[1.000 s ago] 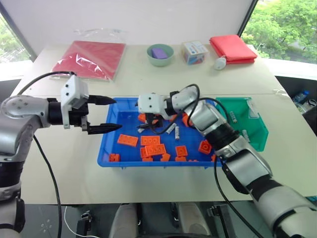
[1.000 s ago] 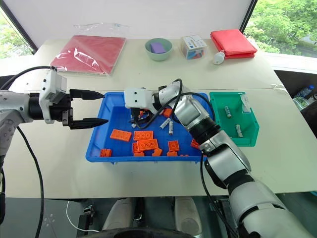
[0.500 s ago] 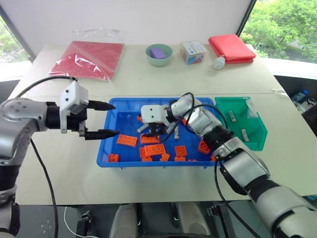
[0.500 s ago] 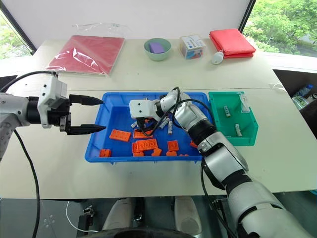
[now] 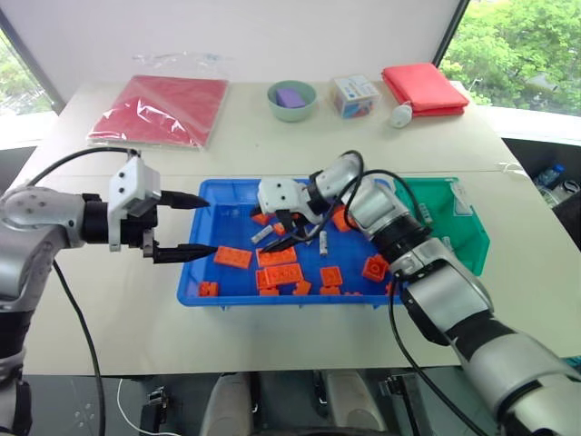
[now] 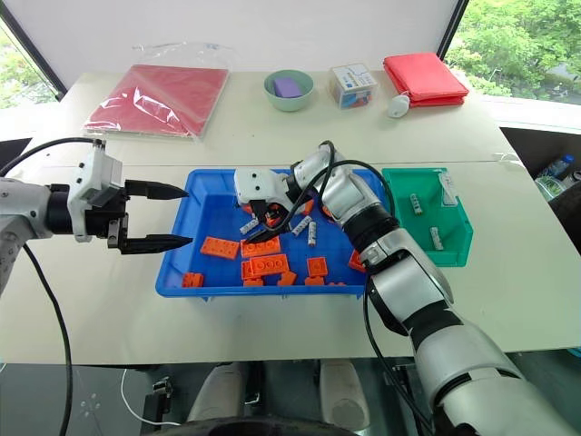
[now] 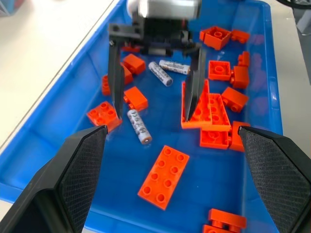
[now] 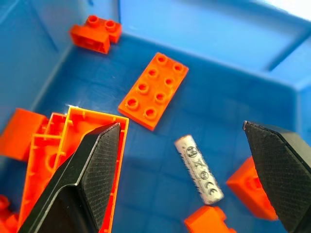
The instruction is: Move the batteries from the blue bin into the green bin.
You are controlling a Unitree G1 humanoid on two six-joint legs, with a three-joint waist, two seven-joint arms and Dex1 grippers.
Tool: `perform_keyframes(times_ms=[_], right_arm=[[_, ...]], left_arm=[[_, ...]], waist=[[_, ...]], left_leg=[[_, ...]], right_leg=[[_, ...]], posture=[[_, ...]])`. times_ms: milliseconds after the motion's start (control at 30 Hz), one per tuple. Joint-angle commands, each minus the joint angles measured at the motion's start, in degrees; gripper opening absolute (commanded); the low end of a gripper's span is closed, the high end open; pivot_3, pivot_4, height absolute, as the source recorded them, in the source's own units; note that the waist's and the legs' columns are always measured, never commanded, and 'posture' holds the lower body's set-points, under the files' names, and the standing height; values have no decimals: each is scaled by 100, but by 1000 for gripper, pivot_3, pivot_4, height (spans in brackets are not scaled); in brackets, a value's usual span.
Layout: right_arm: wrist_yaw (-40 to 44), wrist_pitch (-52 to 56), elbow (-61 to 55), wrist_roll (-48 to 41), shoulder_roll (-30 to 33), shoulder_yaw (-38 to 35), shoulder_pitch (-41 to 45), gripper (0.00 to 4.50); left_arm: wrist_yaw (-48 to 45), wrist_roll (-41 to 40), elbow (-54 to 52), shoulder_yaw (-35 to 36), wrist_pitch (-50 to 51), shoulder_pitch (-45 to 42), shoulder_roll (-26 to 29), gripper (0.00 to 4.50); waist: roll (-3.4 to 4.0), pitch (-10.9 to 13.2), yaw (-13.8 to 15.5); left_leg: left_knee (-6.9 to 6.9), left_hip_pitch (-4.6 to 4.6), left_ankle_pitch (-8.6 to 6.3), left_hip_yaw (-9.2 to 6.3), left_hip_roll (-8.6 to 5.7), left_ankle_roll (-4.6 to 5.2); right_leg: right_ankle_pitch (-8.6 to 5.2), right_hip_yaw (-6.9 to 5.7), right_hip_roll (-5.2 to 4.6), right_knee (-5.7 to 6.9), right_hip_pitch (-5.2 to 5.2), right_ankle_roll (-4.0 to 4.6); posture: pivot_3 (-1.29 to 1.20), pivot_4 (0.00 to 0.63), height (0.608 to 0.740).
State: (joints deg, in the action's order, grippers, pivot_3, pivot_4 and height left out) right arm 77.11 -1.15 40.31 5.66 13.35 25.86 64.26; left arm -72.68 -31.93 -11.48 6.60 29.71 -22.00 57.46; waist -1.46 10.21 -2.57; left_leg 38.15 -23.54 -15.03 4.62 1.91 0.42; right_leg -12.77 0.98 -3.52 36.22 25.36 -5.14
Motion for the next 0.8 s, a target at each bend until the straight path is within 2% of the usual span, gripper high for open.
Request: perform_keyframes(times_ms=[33,167,267,433,533,567,800], right_arm=[[-231,-642,651,140,-100,-95,359,4130],[-594,-1212,1426,325,-256,-98,561,4130],[-450,-1159,1499,259,-285,-186,530,4130],[-5,-511,716,-9,-251,-287,99,4130],[16,-250,363,31,-187,-276,-77,4130],[20,-134,276,47,-169,-265,-121,4333],[-32,50,-185,34,-70,-259,-203,4333]], left_arm=[[-33,-37,-116,189,-83,21,83,4500],[-7,64,-122,181,-204,164,76,4500],[59,56,-151,232,-227,281,61,4500],[142,17,-160,324,-238,348,59,4500],[160,33,-141,328,-245,324,41,4500],[168,37,-130,321,-254,310,33,4500],[178,61,-59,248,-299,194,-12,4500]], waist=[[0,0,-1],[0,0,-2],[1,0,-1],[0,0,4],[1,0,5],[1,0,5],[1,0,2]], left_leg=[[0,0,0,2,0,0],[-2,0,0,6,0,-1],[-2,0,0,7,0,-1],[-2,0,1,1,2,-2],[-2,0,1,-2,1,-2],[-2,0,1,-1,1,-2],[-2,0,1,0,1,-2]], right_leg=[[0,-1,0,0,0,1],[-1,0,-1,-1,0,1],[-1,1,-3,-1,0,2],[0,0,-3,0,0,1],[0,0,-4,0,-1,0],[0,0,-4,0,-1,0],[0,0,-4,0,0,0]], posture=[[0,150,736],[0,150,736],[0,150,736],[0,150,736],[0,150,736],[0,150,736],[0,150,736]])
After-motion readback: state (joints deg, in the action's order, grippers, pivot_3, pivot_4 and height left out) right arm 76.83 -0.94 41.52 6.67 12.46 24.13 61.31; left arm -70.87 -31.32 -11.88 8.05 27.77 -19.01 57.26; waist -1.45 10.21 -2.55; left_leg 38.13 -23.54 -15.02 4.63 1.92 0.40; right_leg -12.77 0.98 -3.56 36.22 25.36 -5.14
